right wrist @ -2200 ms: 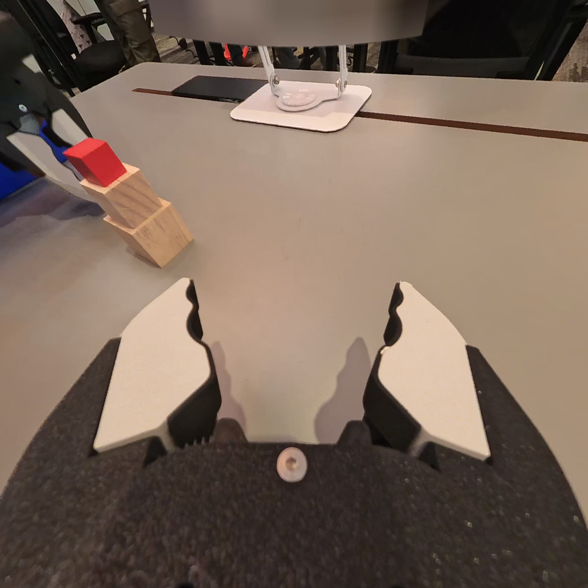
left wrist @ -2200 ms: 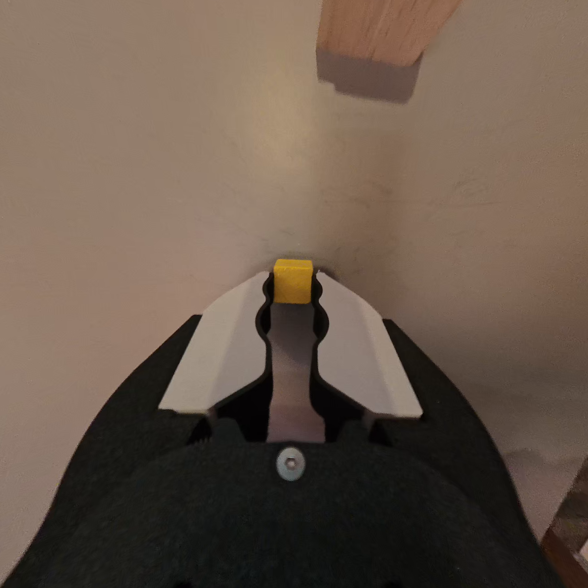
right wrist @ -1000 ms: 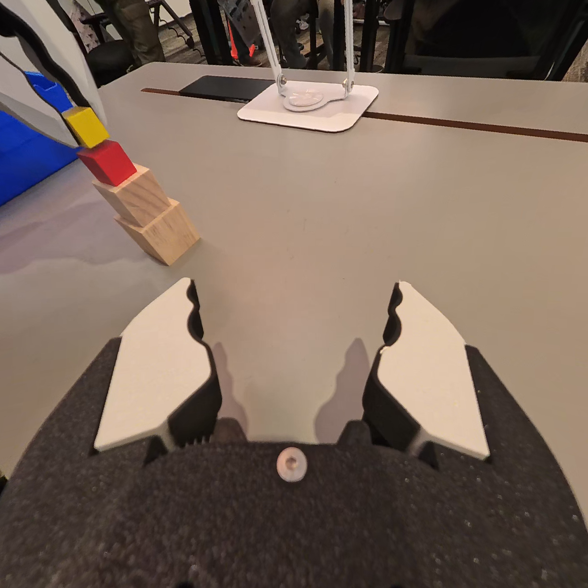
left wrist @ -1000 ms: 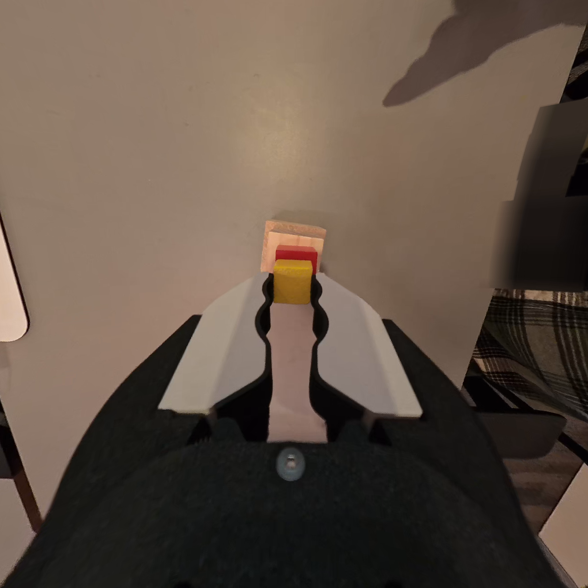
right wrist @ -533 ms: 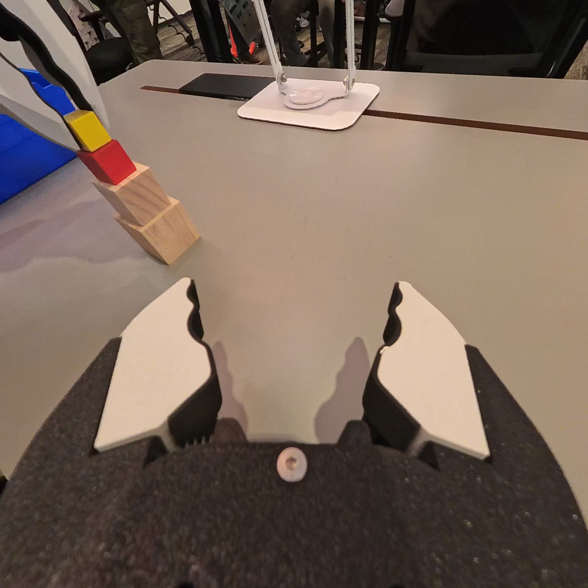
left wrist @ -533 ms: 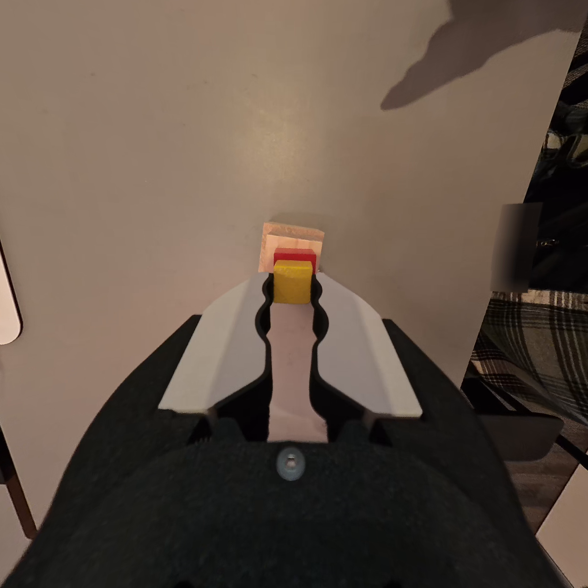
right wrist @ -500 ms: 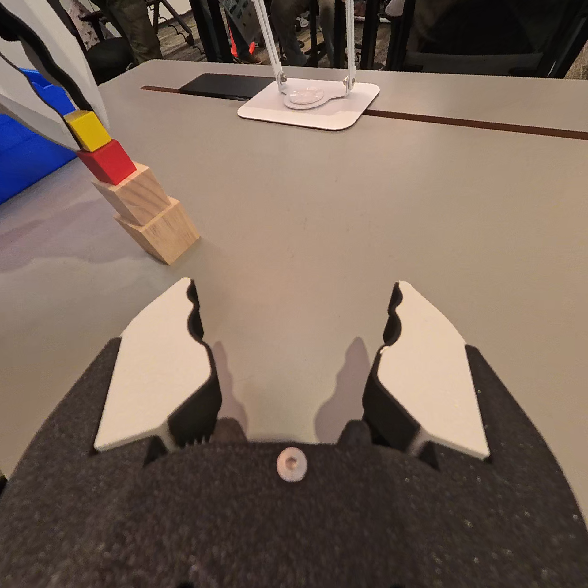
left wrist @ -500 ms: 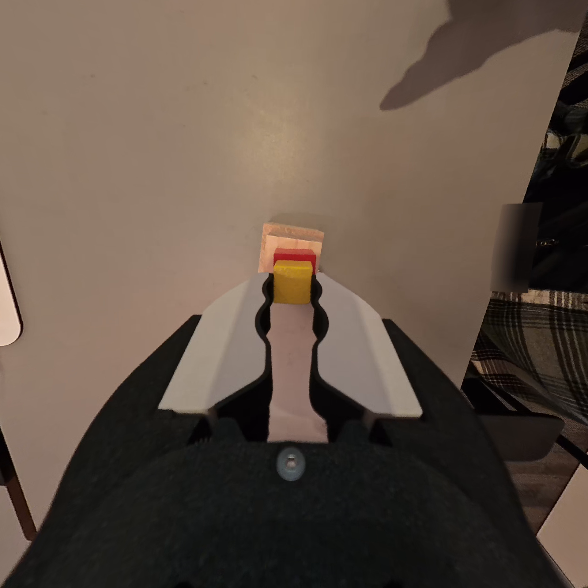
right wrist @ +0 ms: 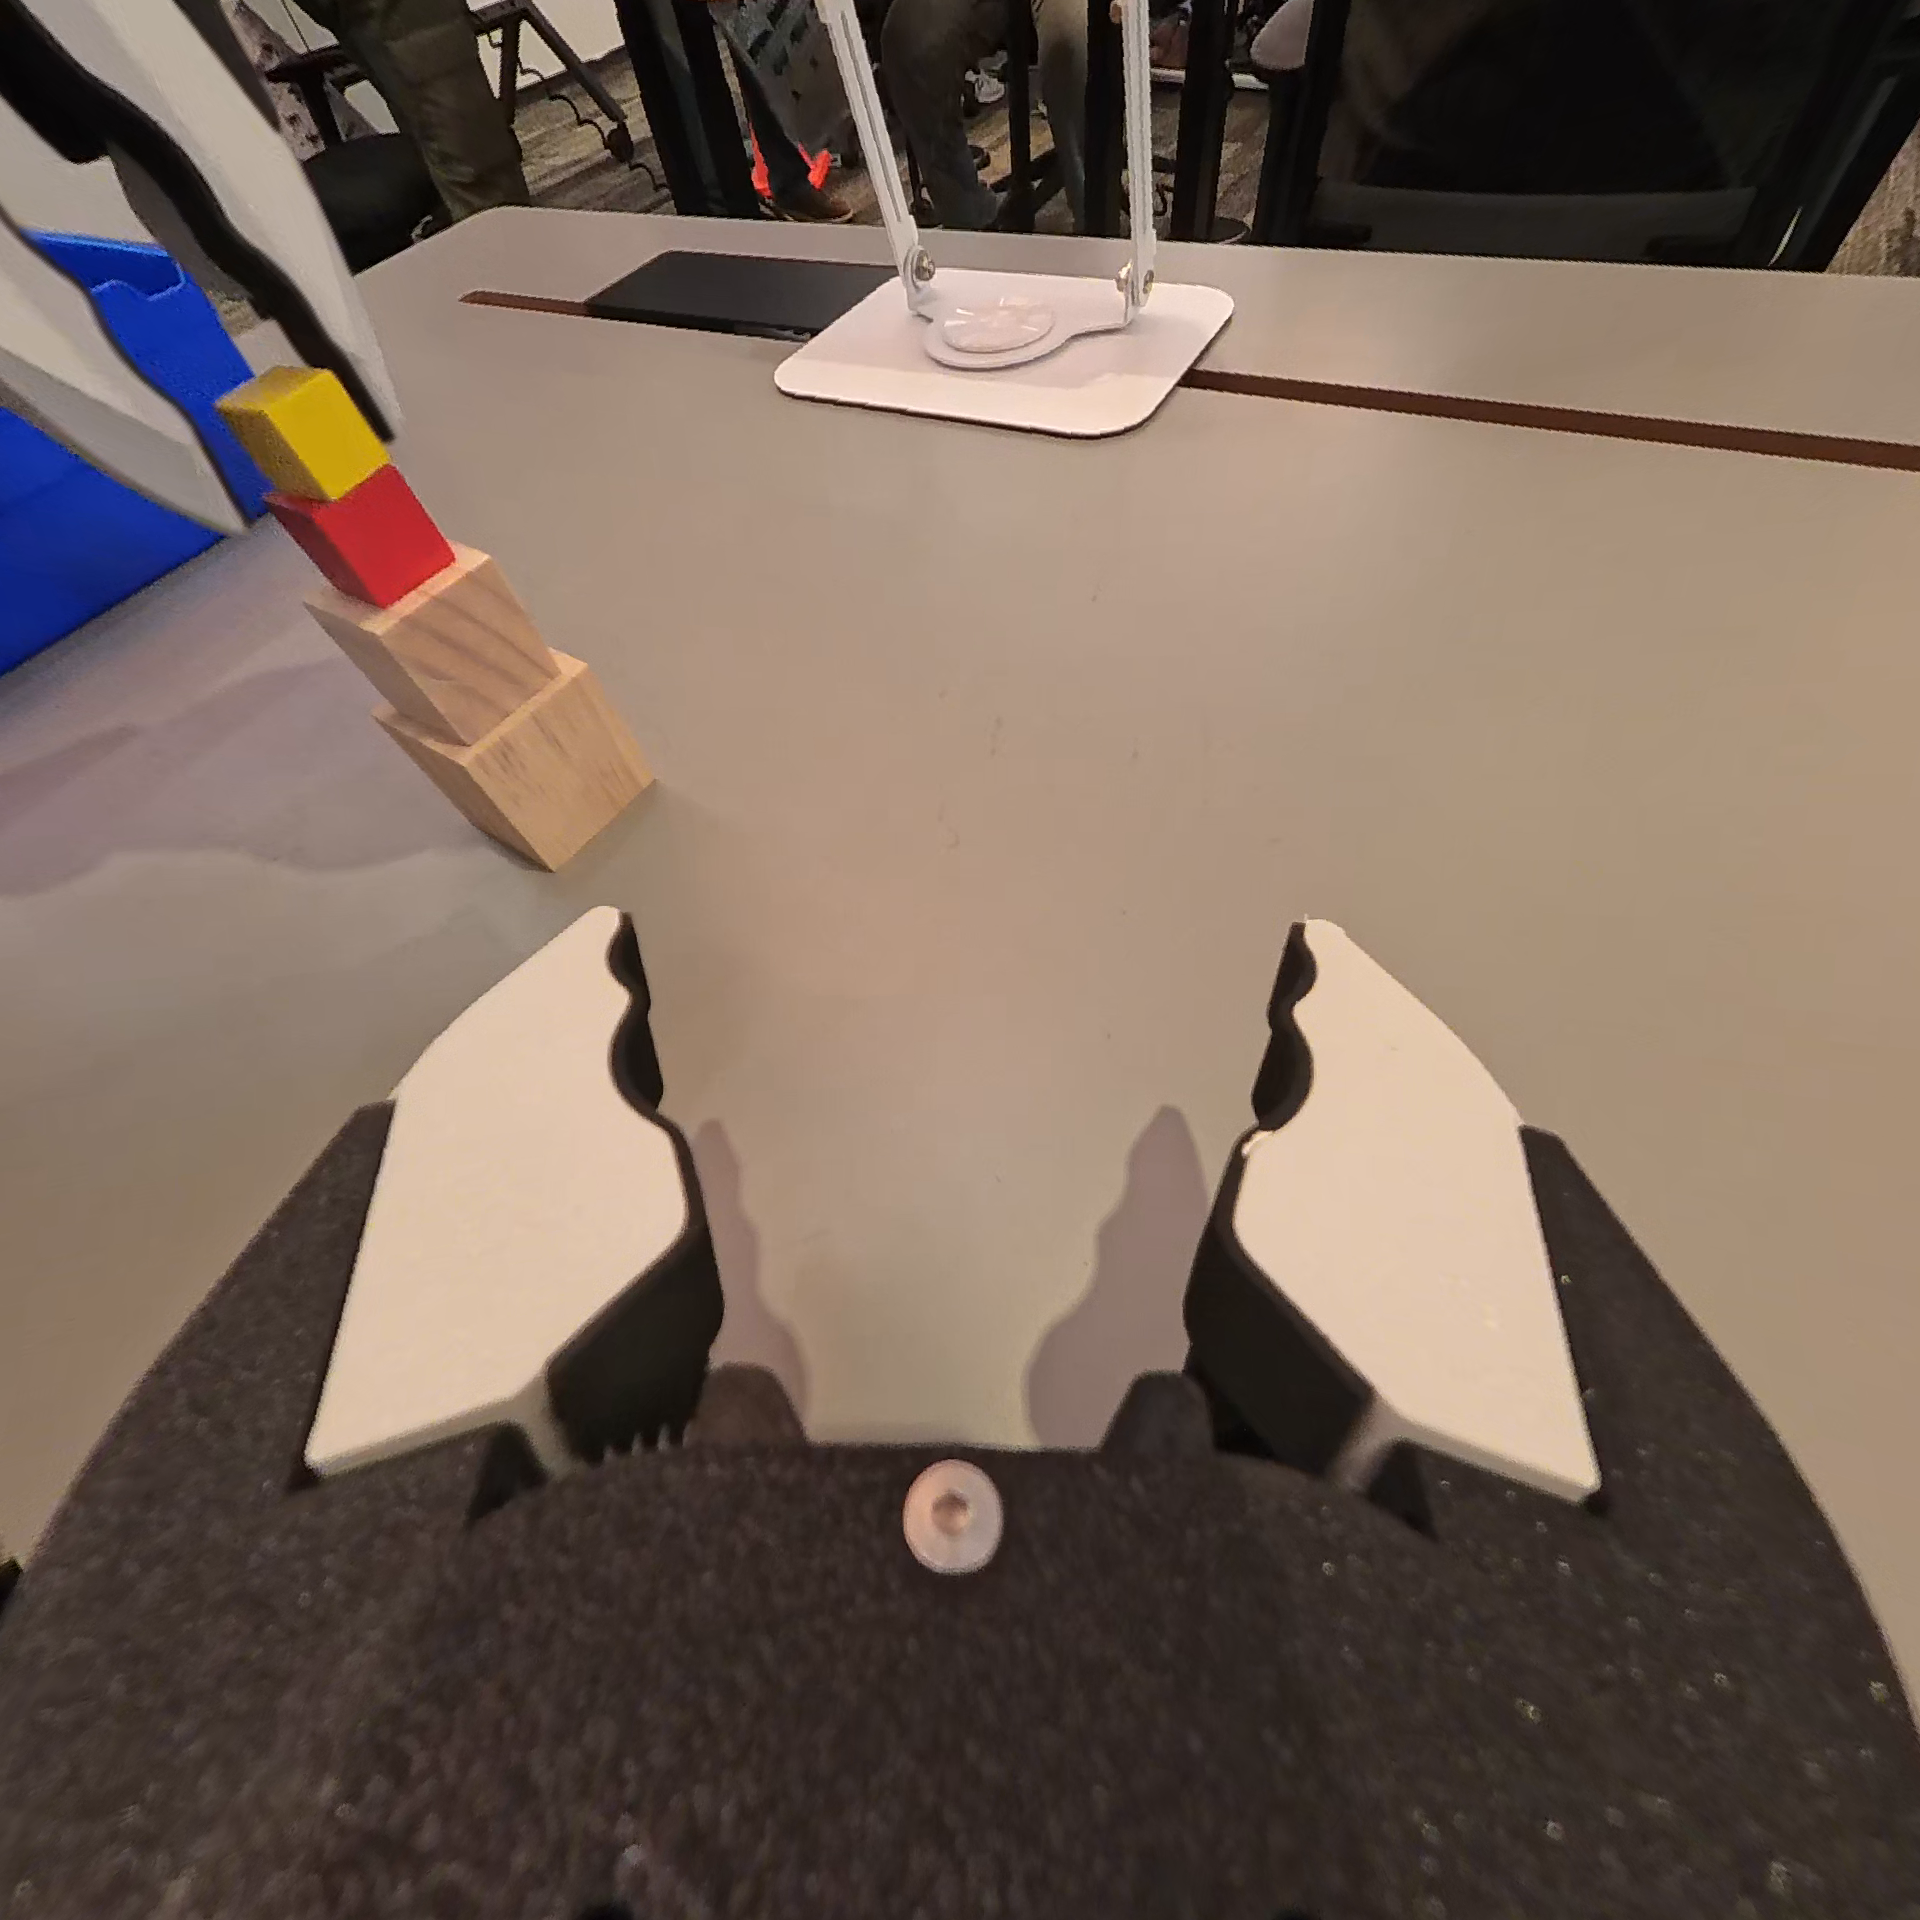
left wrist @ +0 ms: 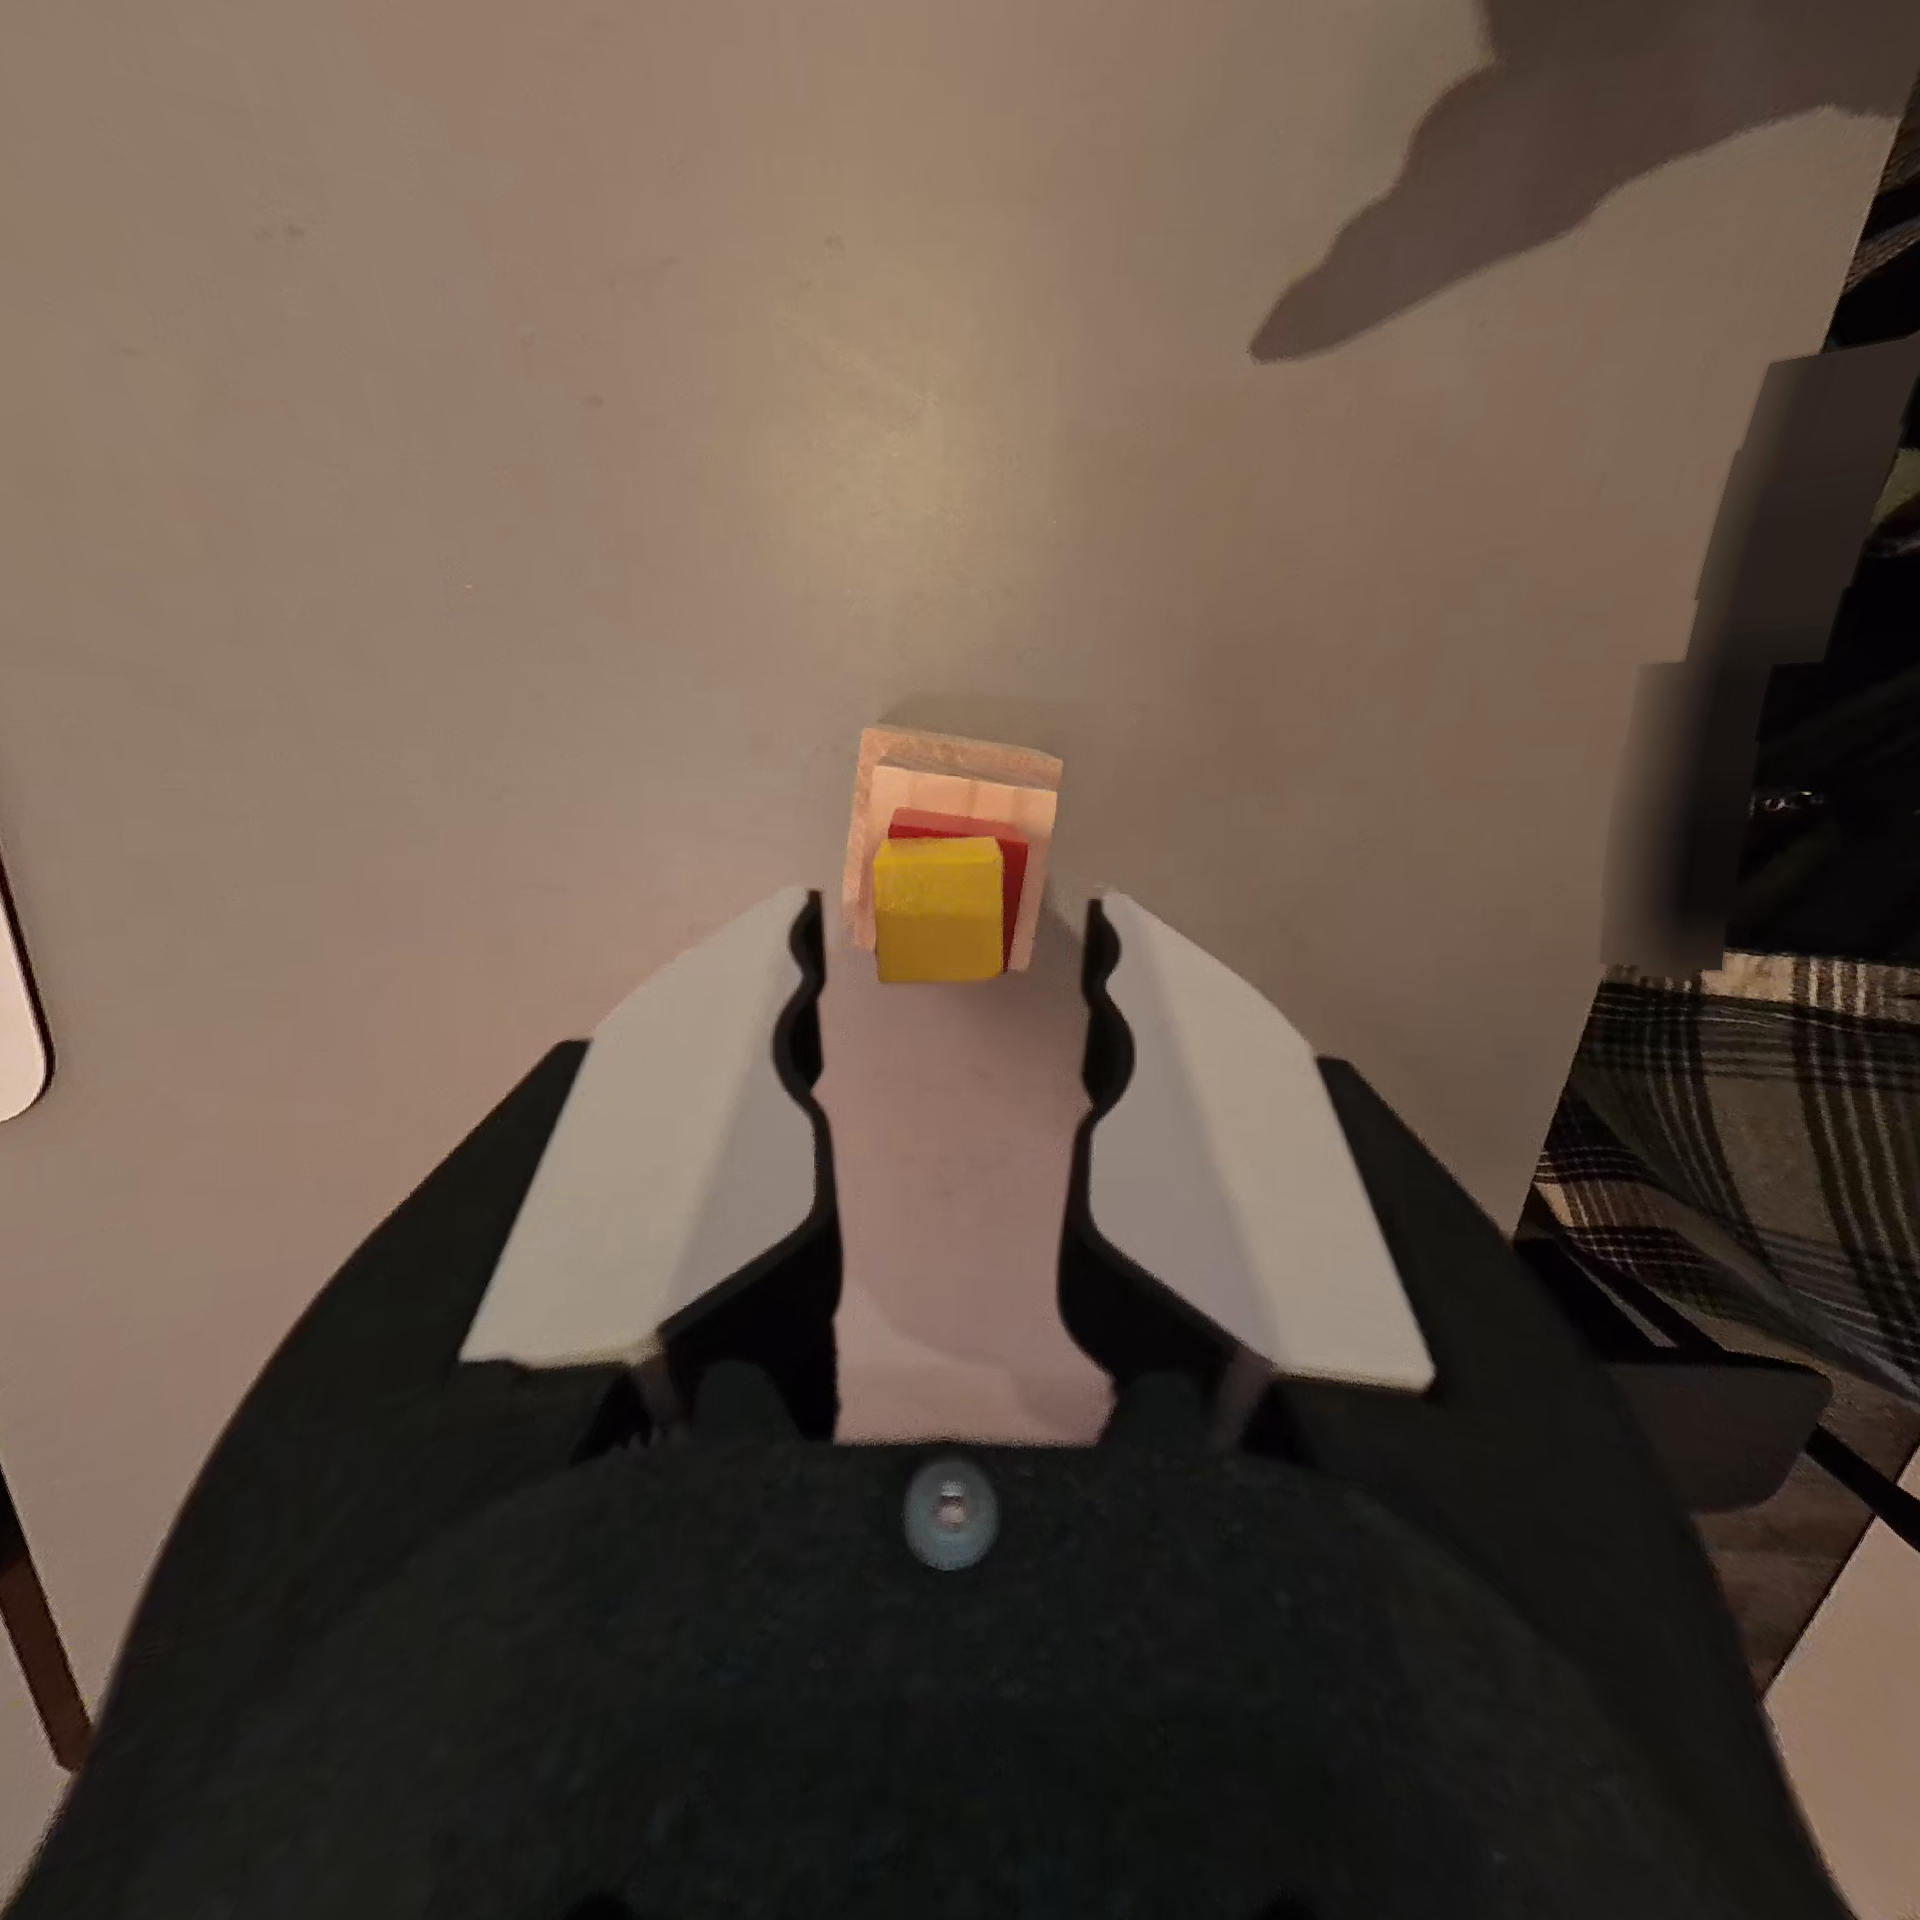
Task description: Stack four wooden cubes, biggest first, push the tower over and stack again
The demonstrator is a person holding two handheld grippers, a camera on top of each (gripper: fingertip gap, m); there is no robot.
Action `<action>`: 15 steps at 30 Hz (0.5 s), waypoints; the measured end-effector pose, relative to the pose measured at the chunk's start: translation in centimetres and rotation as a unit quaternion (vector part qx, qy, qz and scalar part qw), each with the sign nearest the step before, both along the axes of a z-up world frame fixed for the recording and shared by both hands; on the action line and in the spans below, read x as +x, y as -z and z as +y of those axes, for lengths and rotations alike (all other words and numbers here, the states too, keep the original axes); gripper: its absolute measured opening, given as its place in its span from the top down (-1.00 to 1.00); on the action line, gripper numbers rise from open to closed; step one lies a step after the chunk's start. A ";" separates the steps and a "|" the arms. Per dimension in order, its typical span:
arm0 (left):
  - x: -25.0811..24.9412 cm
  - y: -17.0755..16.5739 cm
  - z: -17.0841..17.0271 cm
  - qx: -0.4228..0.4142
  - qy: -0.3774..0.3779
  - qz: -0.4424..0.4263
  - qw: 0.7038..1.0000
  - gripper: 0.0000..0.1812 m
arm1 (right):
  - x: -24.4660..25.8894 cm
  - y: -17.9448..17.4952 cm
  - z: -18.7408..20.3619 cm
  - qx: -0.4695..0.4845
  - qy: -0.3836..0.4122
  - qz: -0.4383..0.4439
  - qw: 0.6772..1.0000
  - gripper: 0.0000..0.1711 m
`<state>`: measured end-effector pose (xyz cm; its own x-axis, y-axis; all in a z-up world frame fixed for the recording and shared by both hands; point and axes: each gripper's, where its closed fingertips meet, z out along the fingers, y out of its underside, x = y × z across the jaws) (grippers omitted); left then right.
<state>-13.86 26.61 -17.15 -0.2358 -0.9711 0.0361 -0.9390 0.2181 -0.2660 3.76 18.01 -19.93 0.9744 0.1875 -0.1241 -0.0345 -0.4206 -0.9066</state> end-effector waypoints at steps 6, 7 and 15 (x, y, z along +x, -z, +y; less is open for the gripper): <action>-0.9 -1.4 -0.2 -0.009 -0.009 -0.037 0.999 0.26 | 0.0 0.1 0.0 0.000 0.000 -0.001 1.000 -0.32; -1.2 -1.9 -0.2 -0.007 -0.011 -0.052 0.999 0.25 | 0.0 0.0 0.0 0.001 0.001 -0.002 1.000 -0.32; -4.9 -6.0 -0.7 0.012 -0.115 -0.263 0.958 0.11 | 0.0 0.4 0.1 -0.004 0.002 -0.007 1.000 -0.32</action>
<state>-18.81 25.93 -11.20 0.0049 -0.9987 -0.0516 -0.7001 0.0334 -0.7133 3.71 18.16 -20.28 0.9770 0.1817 -0.1120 -0.0240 -0.4281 -0.9034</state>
